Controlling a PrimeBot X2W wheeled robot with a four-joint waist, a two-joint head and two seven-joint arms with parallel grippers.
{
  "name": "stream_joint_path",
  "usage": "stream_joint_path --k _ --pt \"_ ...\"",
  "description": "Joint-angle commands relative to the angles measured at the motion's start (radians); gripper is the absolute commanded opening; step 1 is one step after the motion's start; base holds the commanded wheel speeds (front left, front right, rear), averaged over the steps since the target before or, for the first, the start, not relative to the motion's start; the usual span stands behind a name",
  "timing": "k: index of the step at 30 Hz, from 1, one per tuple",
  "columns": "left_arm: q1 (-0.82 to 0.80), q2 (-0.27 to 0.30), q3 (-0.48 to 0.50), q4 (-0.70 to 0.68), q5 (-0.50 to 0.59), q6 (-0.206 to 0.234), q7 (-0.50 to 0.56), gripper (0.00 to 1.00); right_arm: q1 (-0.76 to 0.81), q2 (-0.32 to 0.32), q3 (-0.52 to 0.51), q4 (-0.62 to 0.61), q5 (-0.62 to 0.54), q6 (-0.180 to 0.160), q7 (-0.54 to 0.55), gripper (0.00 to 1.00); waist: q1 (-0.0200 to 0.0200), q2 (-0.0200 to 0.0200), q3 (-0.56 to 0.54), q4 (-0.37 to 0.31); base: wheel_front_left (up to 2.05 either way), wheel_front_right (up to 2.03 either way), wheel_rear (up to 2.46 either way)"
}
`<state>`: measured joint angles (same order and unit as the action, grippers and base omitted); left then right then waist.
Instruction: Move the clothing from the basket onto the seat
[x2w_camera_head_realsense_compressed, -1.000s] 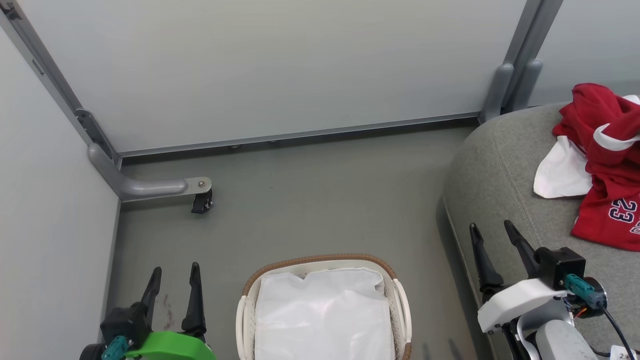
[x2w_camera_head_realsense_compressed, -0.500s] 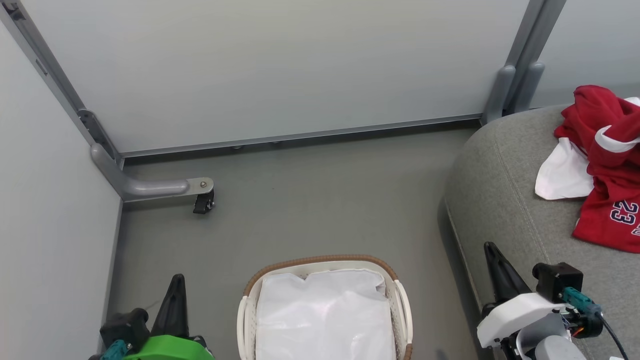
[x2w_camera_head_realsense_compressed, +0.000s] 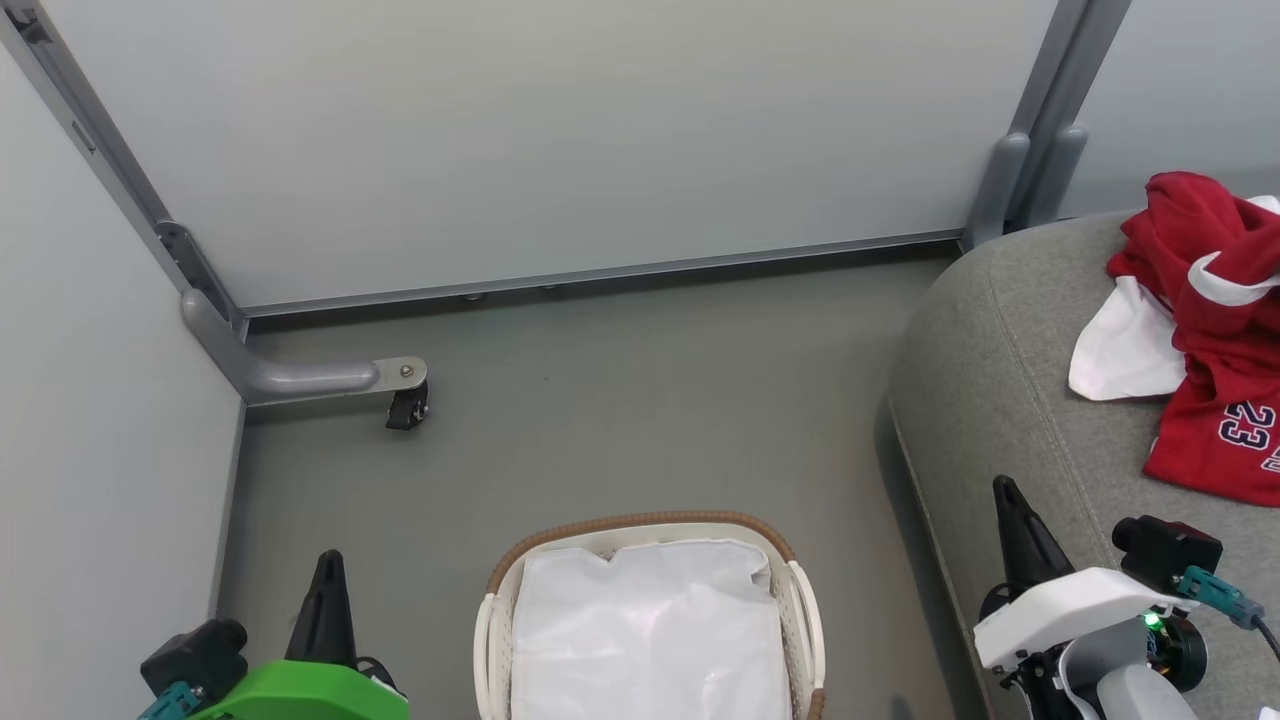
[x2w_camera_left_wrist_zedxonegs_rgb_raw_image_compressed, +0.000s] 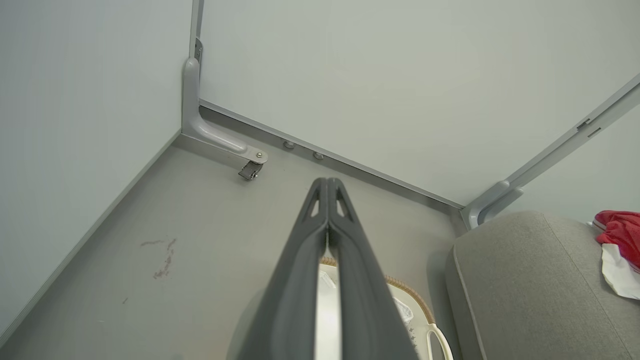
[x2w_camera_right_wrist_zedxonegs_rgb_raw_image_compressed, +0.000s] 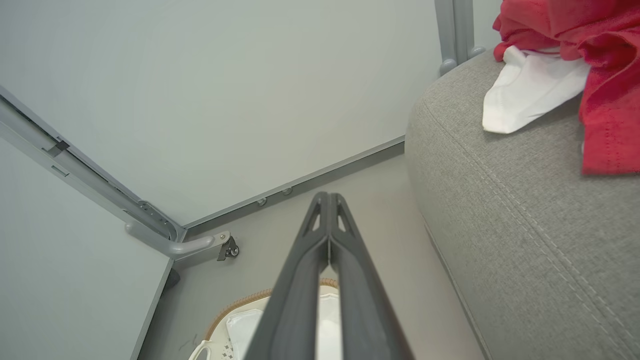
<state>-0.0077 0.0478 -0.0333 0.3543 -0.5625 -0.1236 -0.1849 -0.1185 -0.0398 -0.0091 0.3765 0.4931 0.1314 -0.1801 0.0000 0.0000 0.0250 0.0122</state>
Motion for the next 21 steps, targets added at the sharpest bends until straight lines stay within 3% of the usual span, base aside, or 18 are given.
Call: stream_joint_path --k 1,21 --pt "-0.026 0.005 0.009 -0.021 -0.039 -0.002 0.009 0.00 -0.009 -0.005 -0.006 -0.022 0.044 0.000 0.009 0.00 0.0000 0.0000 0.000 0.000 0.00 0.00 0.00" --pt "-0.050 0.008 0.045 -0.047 -0.316 -0.004 0.086 0.00 -0.003 -0.007 -0.033 -0.054 0.337 0.000 0.087 0.00 0.0000 0.0000 -0.004 -0.002 0.00 0.00 0.00"
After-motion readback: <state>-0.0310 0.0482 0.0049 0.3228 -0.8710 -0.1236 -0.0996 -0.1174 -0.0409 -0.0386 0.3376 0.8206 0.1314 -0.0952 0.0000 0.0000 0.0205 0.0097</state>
